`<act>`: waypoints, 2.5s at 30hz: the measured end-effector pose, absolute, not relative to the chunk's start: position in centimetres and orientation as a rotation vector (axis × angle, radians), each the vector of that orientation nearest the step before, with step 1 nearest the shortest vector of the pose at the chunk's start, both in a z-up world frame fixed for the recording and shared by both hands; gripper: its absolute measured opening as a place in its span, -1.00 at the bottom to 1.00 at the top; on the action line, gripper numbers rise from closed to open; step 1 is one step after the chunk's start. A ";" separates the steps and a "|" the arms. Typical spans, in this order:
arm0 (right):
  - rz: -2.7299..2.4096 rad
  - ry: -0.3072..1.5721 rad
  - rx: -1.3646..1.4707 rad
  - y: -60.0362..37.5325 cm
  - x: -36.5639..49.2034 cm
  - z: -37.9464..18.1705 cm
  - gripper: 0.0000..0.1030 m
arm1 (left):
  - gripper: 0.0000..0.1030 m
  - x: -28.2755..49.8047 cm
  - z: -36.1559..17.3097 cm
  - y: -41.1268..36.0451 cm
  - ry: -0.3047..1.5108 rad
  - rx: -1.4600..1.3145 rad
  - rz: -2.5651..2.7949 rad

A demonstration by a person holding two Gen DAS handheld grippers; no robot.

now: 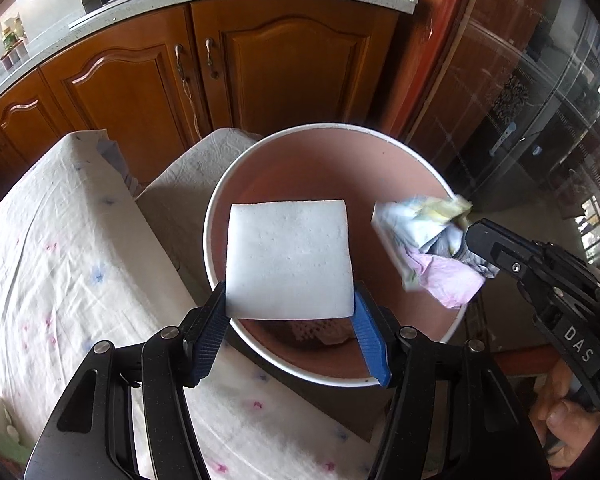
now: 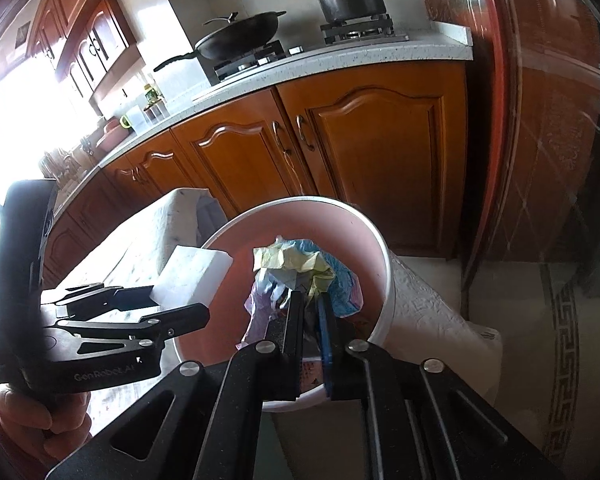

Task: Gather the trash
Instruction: 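Carry the sponge and wrapper over the bucket and open both tools, then move both open tools away from the bucket back over the table trash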

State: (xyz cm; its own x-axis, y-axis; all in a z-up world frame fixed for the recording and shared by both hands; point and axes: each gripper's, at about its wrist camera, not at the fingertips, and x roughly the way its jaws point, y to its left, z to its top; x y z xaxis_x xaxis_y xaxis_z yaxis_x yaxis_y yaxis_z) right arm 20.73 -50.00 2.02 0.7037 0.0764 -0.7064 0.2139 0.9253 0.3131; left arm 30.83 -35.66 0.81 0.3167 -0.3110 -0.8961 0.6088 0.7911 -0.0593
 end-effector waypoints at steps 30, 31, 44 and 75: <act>-0.071 0.590 0.546 -49.7 16.2 3.4 0.58 | 0.43 27.1 3.0 -28.2 0.990 0.110 -0.592; -0.071 0.586 0.546 -49.5 16.0 3.5 0.58 | 0.43 26.9 3.1 -27.8 0.985 0.100 -0.591; -0.013 0.568 0.545 -45.7 14.4 3.7 0.58 | 0.48 22.9 4.2 -20.7 0.903 -0.048 -0.564; 0.231 0.635 0.458 -33.8 14.4 2.4 0.58 | 0.49 17.2 4.4 -3.5 0.814 -0.234 -0.308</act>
